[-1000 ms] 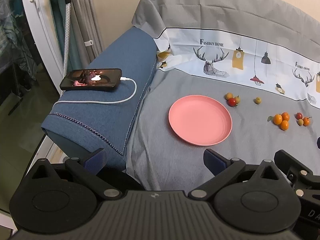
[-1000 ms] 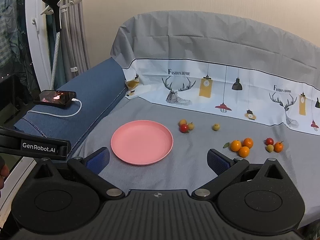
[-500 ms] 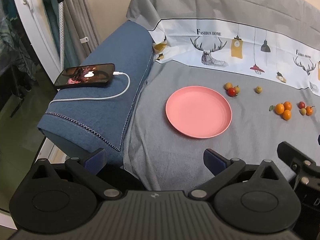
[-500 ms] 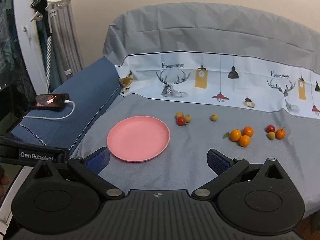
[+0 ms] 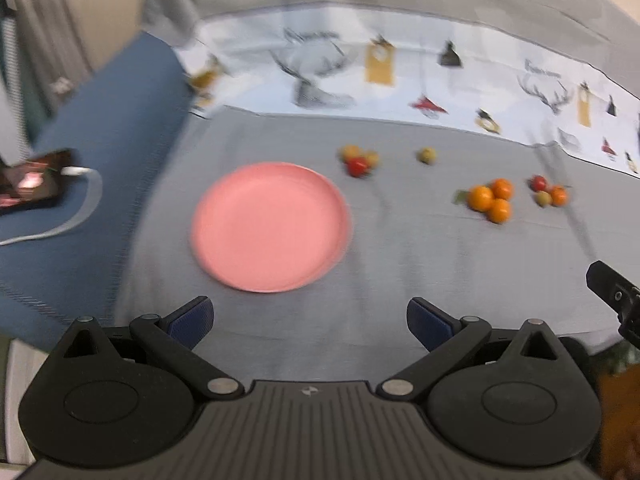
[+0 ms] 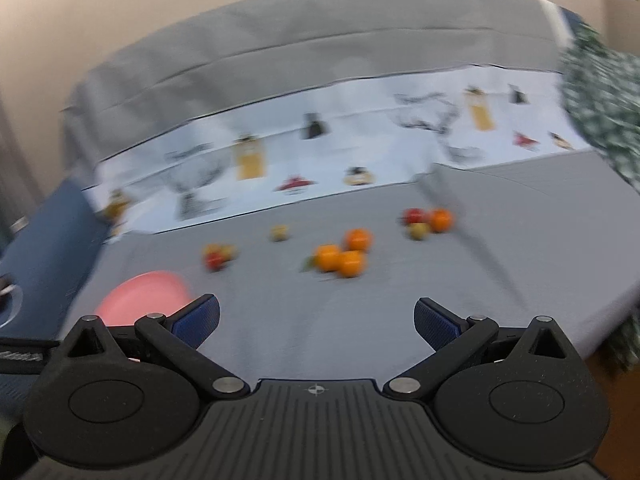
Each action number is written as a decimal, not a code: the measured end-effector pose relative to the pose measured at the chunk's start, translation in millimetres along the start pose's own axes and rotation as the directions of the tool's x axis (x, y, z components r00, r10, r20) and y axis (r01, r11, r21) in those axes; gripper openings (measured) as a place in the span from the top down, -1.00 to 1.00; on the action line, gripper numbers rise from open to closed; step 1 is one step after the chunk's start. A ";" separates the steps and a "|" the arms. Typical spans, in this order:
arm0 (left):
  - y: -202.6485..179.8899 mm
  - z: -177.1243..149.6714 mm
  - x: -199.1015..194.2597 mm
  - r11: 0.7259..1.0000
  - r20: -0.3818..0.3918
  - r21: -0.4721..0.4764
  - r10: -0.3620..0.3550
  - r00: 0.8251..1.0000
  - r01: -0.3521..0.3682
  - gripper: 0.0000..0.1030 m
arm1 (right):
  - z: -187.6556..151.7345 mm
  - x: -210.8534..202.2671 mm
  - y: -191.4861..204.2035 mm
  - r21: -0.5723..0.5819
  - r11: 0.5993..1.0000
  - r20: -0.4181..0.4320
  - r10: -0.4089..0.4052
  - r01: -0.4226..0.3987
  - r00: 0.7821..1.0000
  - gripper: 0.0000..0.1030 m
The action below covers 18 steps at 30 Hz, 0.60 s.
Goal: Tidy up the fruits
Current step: 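Reach both grippers toward the oranges and close each on one orange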
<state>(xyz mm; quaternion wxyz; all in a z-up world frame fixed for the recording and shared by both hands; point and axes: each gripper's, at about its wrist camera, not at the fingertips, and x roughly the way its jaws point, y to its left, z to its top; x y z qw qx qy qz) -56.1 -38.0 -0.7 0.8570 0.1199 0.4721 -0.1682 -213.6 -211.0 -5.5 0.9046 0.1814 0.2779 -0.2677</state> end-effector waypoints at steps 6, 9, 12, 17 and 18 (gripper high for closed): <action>-44.9 37.1 56.2 0.998 -0.027 -0.002 -0.065 0.998 0.065 -0.99 | 9.4 54.8 -51.2 0.043 0.992 -0.010 -0.117 0.117 0.993 -0.99; -72.3 60.4 91.9 0.997 -0.050 0.026 -0.074 0.996 0.076 -0.99 | 16.9 94.1 -76.4 0.052 0.986 -0.023 -0.155 0.156 0.988 -0.99; -104.6 83.3 129.8 0.992 -0.070 0.081 -0.089 0.994 0.095 -0.99 | 29.2 135.7 -104.0 0.069 0.979 -0.034 -0.188 0.190 0.982 -0.99; -155.2 115.6 201.3 0.982 -0.123 0.130 -0.119 0.985 0.135 -0.99 | 52.0 210.5 -139.6 0.097 0.980 -0.068 -0.170 0.176 0.983 -0.99; -160.7 119.9 212.9 0.983 -0.138 0.123 -0.122 0.983 0.139 -0.99 | 55.2 226.5 -145.6 0.108 0.981 -0.087 -0.154 0.163 0.984 -0.99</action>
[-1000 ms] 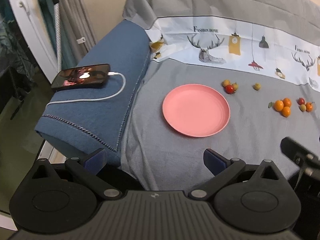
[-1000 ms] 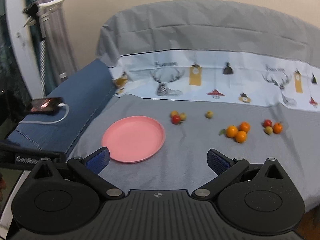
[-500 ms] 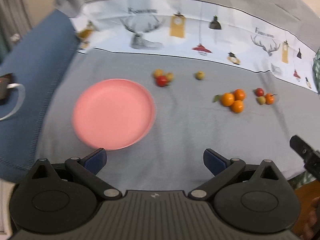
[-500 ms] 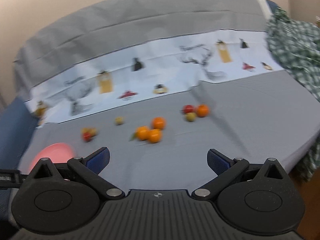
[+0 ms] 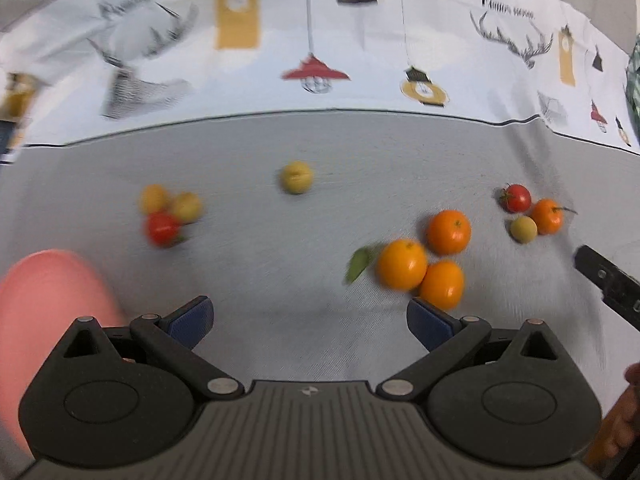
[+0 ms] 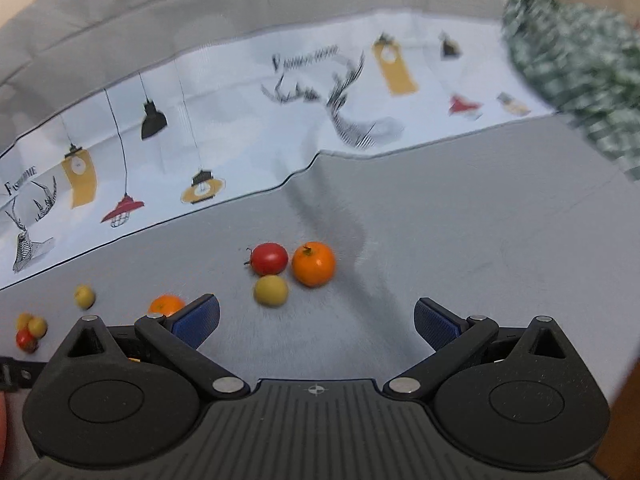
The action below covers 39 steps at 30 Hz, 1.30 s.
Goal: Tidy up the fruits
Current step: 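Reach both grippers toward the oranges and close each on one orange, then carry the orange in the left gripper while the right gripper carries its orange to the plate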
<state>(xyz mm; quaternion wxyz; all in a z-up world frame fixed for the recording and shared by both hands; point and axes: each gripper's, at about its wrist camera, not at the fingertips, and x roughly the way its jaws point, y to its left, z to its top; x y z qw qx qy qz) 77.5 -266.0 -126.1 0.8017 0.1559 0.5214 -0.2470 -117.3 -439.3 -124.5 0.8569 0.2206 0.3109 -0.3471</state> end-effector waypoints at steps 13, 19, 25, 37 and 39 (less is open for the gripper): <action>-17.1 24.0 47.7 0.999 0.022 -0.006 -0.039 0.999 0.040 -1.00 | 7.3 99.5 5.8 -0.145 0.976 0.060 -0.153 0.161 0.986 -0.98; -43.0 15.4 54.0 0.993 0.037 0.112 -0.032 0.999 0.028 -1.00 | -6.8 94.7 9.9 -0.229 0.950 0.135 -0.184 0.211 0.974 -0.98; -26.0 14.1 67.3 0.997 -0.014 0.051 -0.060 0.998 0.061 -0.87 | -8.2 88.1 17.6 -0.299 0.939 0.167 -0.121 0.167 0.979 -0.74; -27.2 18.3 56.2 0.995 0.017 0.086 -0.060 0.998 0.058 0.21 | -4.4 85.2 16.1 -0.291 0.949 0.140 -0.085 0.123 0.986 0.26; -22.2 14.0 45.8 0.996 0.026 0.071 -0.060 0.998 0.058 0.21 | -1.2 73.0 11.9 -0.250 0.962 0.159 -0.073 0.111 0.985 0.27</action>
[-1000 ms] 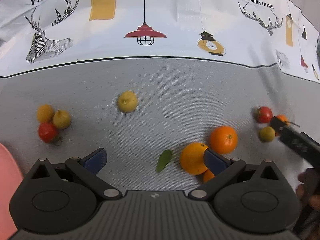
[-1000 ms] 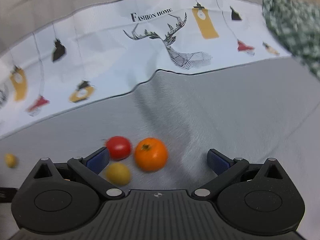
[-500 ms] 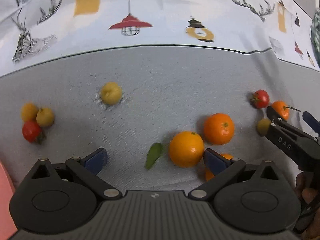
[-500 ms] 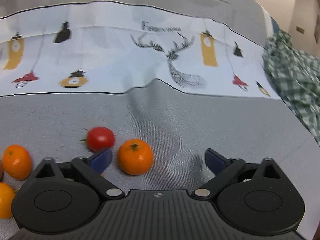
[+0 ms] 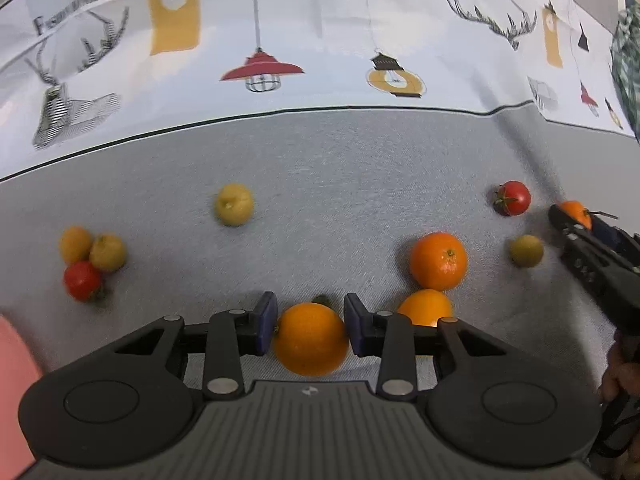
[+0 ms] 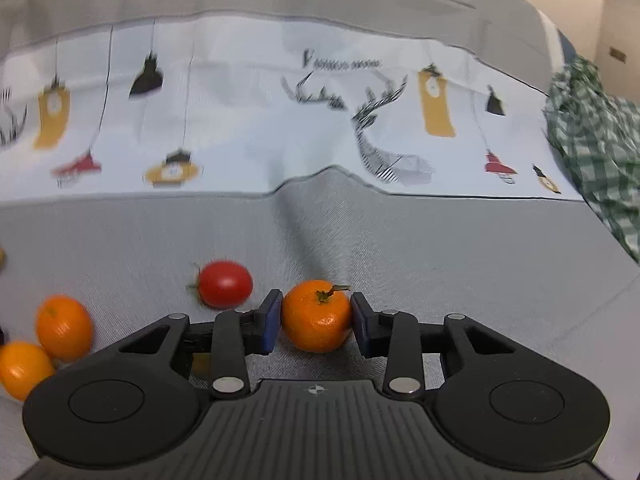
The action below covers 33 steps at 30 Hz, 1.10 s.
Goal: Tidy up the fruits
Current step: 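Carry the orange in the left gripper while the right gripper carries its orange to the plate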
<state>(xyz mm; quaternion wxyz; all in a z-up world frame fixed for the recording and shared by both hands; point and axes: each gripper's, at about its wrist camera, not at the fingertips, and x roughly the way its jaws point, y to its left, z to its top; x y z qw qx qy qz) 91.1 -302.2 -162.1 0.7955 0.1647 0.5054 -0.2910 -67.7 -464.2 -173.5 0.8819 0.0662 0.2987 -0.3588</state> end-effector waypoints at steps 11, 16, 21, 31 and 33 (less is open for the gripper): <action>45.1 -69.7 -114.1 0.998 0.046 -0.034 0.049 0.998 -0.048 0.21 | 9.3 -116.7 -5.5 0.128 0.986 0.096 0.100 -0.111 0.990 0.27; 81.8 -110.2 -161.4 0.989 0.030 -0.111 0.099 0.995 -0.095 0.21 | -7.4 -161.4 45.1 0.157 0.944 -0.029 0.300 -0.292 0.954 0.27; 120.2 -149.5 -206.3 0.975 0.034 -0.169 0.155 0.987 -0.147 0.21 | -13.0 -201.2 106.3 0.143 0.899 -0.121 0.432 -0.415 0.894 0.27; 184.3 -209.2 -270.0 0.937 0.066 -0.294 0.218 0.974 -0.190 0.21 | -7.5 -290.4 187.0 0.019 0.837 -0.142 0.543 -0.547 0.827 0.26; 190.8 -214.3 -276.3 0.931 0.074 -0.312 0.223 0.972 -0.190 0.21 | -8.8 -302.8 198.4 -0.004 0.829 -0.146 0.553 -0.559 0.820 0.26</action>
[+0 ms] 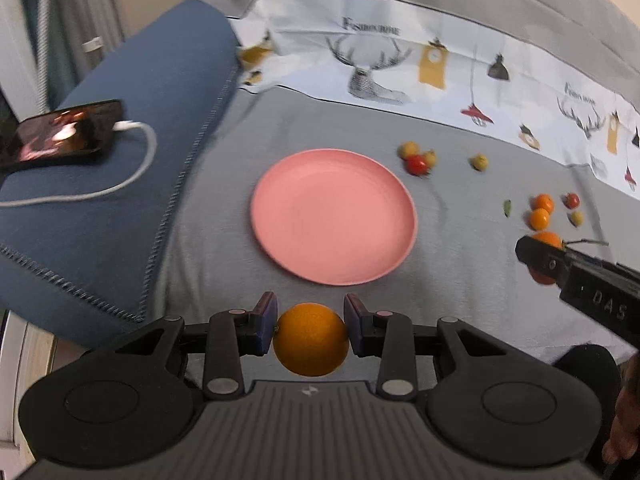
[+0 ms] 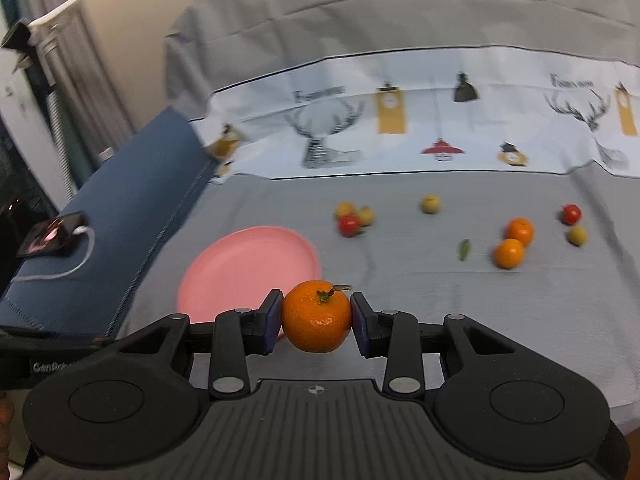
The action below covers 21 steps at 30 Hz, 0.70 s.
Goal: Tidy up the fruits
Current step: 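Carry the orange in the left gripper while the right gripper carries its orange to the plate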
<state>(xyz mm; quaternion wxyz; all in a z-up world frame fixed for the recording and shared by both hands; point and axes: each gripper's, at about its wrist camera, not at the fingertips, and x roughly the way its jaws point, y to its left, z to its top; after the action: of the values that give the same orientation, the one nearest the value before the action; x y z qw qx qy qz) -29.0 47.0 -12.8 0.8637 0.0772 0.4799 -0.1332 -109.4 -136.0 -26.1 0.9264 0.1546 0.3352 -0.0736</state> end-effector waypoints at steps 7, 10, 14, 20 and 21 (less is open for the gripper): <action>24.5 -8.6 -10.7 0.999 0.013 -0.041 -0.001 1.000 0.001 0.21 | -7.7 -4.0 34.7 -0.056 0.998 -0.024 0.017 -0.018 1.000 0.26; 27.2 -7.7 -9.4 0.999 0.015 -0.049 -0.001 1.000 0.002 0.21 | -6.2 -1.2 40.3 -0.066 0.998 -0.034 0.017 -0.019 0.999 0.26; 28.3 -4.7 -4.2 0.999 0.010 -0.051 -0.003 1.000 0.003 0.21 | -3.5 3.5 43.1 -0.074 0.997 -0.042 0.015 -0.018 0.999 0.26; 24.5 2.2 9.1 0.999 -0.002 -0.037 -0.003 1.000 0.003 0.21 | 0.5 15.2 42.6 -0.075 0.997 -0.056 0.014 -0.018 0.998 0.26; 23.8 3.6 12.0 0.999 -0.004 -0.034 -0.002 1.000 0.002 0.21 | 0.9 17.9 42.7 -0.075 0.997 -0.059 0.014 -0.018 0.998 0.26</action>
<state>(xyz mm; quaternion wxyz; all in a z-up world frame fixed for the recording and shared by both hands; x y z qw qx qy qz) -12.8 66.9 -21.0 0.8637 0.0624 0.4840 -0.1258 -84.8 -96.7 -26.8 0.9220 0.1244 0.3635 -0.0489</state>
